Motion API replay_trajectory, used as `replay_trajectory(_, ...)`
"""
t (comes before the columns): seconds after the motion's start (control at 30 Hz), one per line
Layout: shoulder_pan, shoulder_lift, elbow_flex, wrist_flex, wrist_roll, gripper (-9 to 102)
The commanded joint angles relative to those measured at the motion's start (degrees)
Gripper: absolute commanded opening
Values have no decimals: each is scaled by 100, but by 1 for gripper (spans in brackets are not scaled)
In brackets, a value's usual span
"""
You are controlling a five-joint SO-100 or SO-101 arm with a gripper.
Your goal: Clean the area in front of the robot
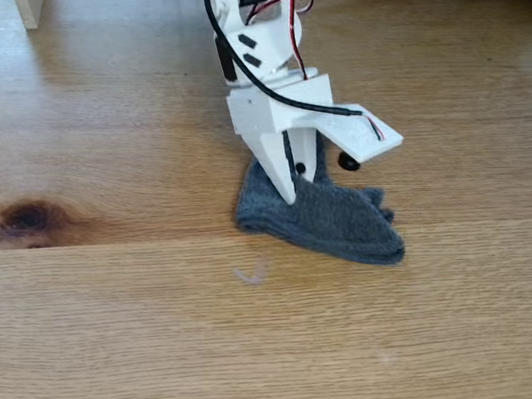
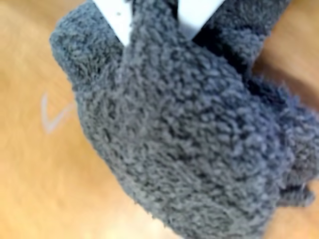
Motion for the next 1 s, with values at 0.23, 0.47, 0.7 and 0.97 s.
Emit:
replay_trajectory(0.23,1503,-589,-1661,-211,-79,0)
replay_trajectory(0.47,2610,-633,-1679,-246,-158,0)
replay_trajectory(0.7,2733,-475,-1608,220,-97,0)
replay_trajectory(0.97,1107,26,-1600,606,114,0)
